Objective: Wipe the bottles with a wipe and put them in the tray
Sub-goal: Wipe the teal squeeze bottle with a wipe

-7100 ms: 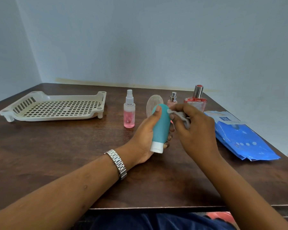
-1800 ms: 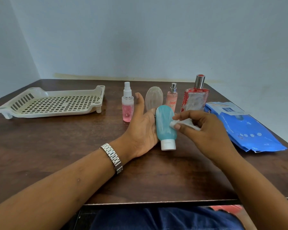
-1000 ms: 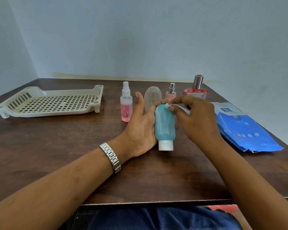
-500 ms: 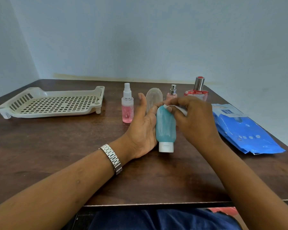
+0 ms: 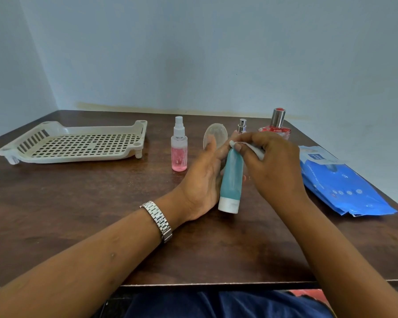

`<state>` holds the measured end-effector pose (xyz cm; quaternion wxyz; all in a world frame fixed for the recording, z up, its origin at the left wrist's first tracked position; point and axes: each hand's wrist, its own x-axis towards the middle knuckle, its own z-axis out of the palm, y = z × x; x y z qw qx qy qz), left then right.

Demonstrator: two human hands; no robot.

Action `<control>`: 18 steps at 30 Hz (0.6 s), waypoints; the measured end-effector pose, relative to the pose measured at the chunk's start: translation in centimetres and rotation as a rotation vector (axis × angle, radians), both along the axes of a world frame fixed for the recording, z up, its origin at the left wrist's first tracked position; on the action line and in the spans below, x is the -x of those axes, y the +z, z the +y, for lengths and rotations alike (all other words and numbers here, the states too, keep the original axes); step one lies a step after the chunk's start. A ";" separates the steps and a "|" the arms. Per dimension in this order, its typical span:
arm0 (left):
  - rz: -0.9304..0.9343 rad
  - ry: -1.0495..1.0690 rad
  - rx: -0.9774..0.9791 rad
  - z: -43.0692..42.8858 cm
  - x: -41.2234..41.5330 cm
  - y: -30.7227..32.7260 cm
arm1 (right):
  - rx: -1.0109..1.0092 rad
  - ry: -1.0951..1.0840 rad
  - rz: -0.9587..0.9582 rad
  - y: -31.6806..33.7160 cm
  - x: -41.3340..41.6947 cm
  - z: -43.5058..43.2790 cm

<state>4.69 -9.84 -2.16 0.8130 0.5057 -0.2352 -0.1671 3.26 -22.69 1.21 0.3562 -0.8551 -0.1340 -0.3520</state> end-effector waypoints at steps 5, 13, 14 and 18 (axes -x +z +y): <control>-0.102 -0.075 -0.182 0.4 0.1 0.5 | -0.041 -0.021 0.005 0.0 0.1 -0.6; -0.184 -0.270 -0.499 1.6 0.2 1.1 | -0.069 0.006 0.060 -0.3 0.1 -1.0; -0.163 -0.267 -0.501 1.7 0.2 1.2 | -0.074 0.016 0.063 -0.2 0.2 -1.0; -0.121 -0.263 -0.481 1.9 0.3 1.4 | -0.018 0.036 0.070 -0.1 0.5 -1.1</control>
